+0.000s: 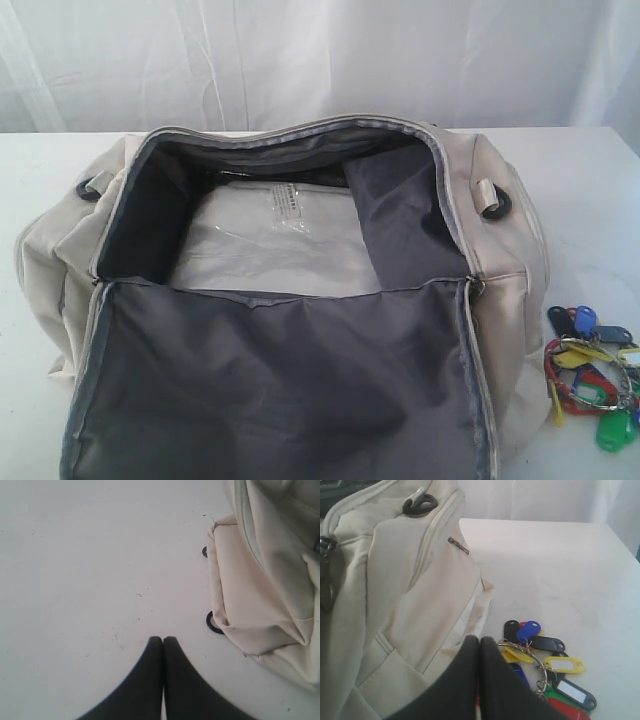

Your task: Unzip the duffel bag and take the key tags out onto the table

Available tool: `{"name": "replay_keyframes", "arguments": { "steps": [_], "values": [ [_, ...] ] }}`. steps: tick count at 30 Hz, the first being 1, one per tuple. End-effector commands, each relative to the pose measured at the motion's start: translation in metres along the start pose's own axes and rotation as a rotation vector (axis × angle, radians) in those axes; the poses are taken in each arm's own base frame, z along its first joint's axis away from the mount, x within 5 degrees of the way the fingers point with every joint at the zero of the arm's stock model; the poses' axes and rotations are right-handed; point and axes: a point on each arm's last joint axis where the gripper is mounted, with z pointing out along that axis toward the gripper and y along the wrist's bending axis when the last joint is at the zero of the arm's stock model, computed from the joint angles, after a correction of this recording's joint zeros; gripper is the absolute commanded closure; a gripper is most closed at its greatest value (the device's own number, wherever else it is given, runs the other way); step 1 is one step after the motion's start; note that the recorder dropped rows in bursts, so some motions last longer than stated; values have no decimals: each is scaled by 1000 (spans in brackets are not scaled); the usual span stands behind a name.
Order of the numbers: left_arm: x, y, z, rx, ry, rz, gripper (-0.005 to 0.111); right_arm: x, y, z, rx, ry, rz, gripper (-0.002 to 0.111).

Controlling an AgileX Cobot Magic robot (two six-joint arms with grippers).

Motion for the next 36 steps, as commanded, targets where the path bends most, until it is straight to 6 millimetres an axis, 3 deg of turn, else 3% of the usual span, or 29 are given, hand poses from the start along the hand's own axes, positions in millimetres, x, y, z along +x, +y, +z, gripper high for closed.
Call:
{"name": "replay_keyframes", "arguments": {
  "steps": [1, 36],
  "values": [
    [1, -1, 0, 8, -1, -6, 107, 1, 0, 0, -2, -3, 1, 108],
    [1, -1, 0, 18, -1, -2, 107, 1, -3, 0, 58, -7, 17, 108]
  ]
}}
